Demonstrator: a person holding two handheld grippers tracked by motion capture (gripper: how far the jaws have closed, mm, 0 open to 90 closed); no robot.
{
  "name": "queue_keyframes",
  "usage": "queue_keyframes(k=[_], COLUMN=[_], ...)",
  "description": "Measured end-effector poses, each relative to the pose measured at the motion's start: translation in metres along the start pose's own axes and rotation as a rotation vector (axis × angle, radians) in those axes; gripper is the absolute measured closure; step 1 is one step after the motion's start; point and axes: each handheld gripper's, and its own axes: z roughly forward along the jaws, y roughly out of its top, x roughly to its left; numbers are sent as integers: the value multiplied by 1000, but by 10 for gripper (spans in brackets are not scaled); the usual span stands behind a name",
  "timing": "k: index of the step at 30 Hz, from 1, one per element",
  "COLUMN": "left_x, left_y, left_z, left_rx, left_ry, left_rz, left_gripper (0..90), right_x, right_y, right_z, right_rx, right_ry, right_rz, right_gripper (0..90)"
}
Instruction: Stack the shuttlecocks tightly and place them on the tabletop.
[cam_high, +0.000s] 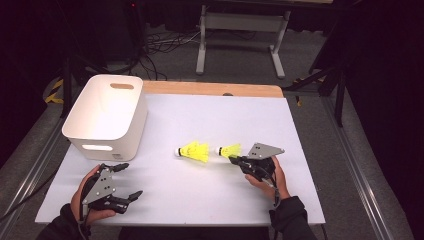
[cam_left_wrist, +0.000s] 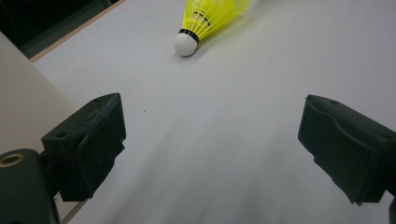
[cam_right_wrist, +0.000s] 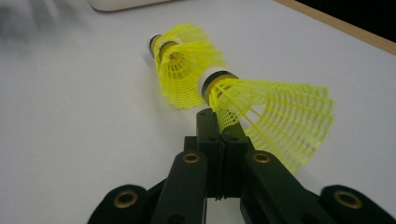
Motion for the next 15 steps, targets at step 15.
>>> queue_keyframes(k=[15], left_x=[1], left_y=[0], left_z=[-2], left_rx=[-2], left_ry=[3], left_rz=[2], left_gripper=[86], right_x=[11], right_y=[14], right_z=[46], right_rx=[59], right_ry=[45], right_rz=[-5], right_gripper=[897])
